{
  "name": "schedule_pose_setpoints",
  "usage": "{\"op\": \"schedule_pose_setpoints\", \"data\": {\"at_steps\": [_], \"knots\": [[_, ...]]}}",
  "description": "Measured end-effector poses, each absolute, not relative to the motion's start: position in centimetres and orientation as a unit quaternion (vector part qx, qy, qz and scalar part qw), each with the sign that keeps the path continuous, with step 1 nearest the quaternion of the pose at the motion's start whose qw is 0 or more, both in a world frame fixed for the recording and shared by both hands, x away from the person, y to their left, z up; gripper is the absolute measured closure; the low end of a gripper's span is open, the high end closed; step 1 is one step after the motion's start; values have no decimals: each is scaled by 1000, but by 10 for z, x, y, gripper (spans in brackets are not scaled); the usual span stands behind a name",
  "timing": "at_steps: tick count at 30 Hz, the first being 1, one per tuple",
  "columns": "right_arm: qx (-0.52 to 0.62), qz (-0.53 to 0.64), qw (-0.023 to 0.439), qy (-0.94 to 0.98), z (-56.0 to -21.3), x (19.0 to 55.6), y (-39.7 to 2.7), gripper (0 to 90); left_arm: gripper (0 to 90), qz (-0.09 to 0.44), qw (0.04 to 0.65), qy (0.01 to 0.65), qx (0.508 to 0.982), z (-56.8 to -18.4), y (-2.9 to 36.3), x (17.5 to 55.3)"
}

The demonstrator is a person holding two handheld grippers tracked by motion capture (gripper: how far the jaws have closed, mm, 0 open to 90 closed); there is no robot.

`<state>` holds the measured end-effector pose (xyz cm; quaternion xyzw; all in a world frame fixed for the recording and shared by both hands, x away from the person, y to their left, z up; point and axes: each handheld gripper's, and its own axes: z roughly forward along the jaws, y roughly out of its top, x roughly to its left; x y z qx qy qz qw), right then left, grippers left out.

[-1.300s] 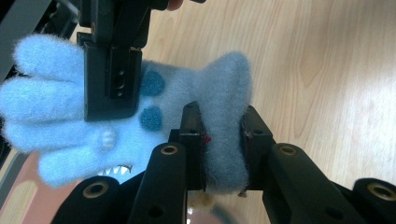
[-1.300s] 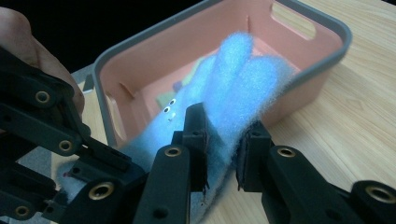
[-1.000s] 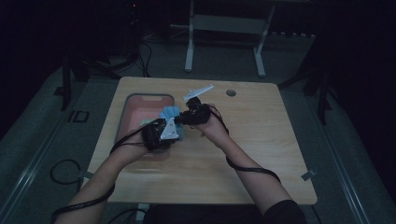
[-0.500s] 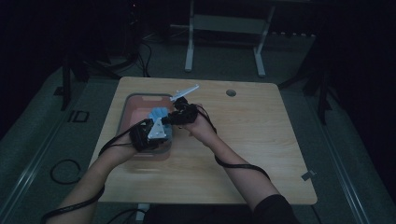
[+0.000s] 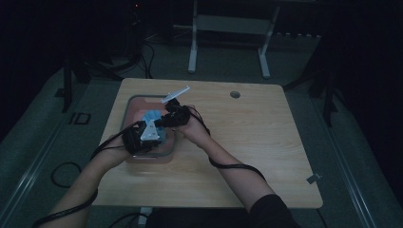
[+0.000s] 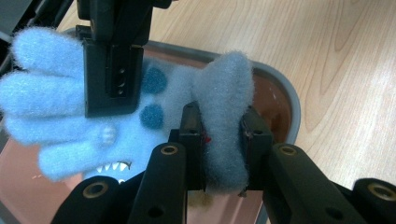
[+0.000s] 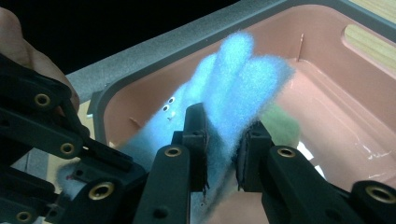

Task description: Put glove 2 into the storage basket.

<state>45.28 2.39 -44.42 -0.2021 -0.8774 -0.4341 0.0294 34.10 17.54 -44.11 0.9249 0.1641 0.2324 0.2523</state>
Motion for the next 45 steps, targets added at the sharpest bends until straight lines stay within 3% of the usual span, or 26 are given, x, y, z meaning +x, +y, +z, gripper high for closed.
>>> {"op": "schedule_pose_setpoints", "data": {"at_steps": [16, 33, 40, 45], "knots": [[-223, -414, 33, -882, -470, 467, 43, 768, 752, 197, 250, 191, 929, -463, 193, 363], [-215, -372, 8, -903, -483, 470, 53, 741, 732, 176, 236, 202, 934, -483, 193, 375], [-230, -376, 2, -898, -480, 476, 49, 615, 650, 176, 242, 210, 931, -483, 194, 376], [-233, -381, 1, -895, -476, 479, 41, 586, 593, 175, 255, 225, 924, -481, 195, 375]]}}
